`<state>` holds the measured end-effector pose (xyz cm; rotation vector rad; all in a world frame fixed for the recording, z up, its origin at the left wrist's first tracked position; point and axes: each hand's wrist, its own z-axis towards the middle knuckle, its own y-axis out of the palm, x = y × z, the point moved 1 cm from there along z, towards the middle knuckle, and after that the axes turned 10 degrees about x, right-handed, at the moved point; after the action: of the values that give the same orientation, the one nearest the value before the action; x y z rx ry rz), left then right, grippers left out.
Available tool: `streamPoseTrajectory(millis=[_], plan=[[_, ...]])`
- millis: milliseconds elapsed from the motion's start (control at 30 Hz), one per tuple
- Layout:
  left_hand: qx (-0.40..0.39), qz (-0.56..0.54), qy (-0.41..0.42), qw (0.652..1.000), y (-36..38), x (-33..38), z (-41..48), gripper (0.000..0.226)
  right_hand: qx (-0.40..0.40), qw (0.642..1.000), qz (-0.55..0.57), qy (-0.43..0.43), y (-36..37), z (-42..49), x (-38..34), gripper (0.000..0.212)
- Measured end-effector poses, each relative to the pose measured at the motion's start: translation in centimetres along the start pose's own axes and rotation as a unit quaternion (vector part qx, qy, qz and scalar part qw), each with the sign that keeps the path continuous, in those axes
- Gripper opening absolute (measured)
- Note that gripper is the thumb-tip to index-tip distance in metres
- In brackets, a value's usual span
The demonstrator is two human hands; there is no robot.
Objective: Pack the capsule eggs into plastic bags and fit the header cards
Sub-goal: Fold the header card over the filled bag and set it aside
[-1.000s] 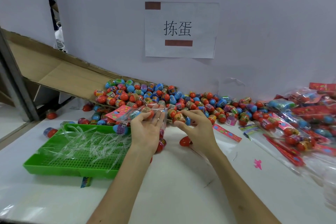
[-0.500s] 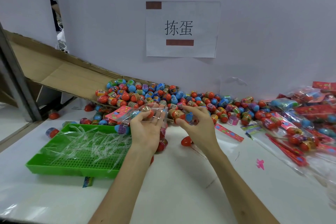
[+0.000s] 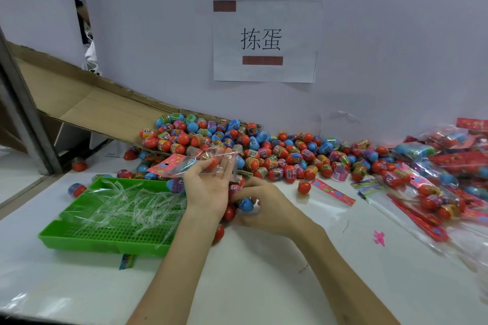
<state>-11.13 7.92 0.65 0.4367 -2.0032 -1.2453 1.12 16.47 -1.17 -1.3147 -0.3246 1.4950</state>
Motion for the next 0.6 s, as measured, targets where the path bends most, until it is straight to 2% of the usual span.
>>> streamPoseTrajectory(millis=[100, 167, 233, 300, 400, 467, 533, 600], plan=[[-0.009, 0.005, 0.002, 1.0, -0.1, -0.2, -0.2, 0.025, 0.009, 1.0, -0.009, 0.014, 0.2, 0.0, 0.0, 0.035], [-0.008, 0.01, 0.005, 1.0, -0.1, -0.2, -0.2, 0.02, 0.019, 1.0, -0.014, 0.015, 0.3, 0.0, 0.0, 0.033], [-0.004, 0.009, 0.003, 1.0, -0.1, -0.1, -0.1, 0.017, 0.058, 0.998, -0.016, 0.015, 0.0, 0.1, 0.2, 0.032], [-0.001, 0.011, 0.002, 1.0, 0.0, 0.0, -0.2, 0.015, 0.16, 0.987, 0.006, 0.027, -0.9, 0.1, 0.4, 0.032], [-0.006, 0.012, 0.003, 1.0, 0.1, -0.1, -0.3, 0.016, 0.375, 0.925, 0.056, 0.022, -2.5, 0.1, 0.5, 0.035], [-0.006, 0.017, 0.002, 1.0, 0.1, -0.3, -0.3, 0.019, 0.445, 0.894, 0.047, 0.001, -2.9, 0.1, 0.3, 0.037], [-0.01, 0.034, -0.003, 0.999, 0.1, -0.5, -0.5, 0.02, 0.438, 0.898, 0.029, -0.032, -2.6, 0.2, 0.0, 0.038], [-0.026, 0.067, -0.018, 0.997, 0.4, -0.9, -0.9, 0.019, 0.387, 0.92, 0.019, -0.062, -1.8, 0.1, -0.3, 0.037]])
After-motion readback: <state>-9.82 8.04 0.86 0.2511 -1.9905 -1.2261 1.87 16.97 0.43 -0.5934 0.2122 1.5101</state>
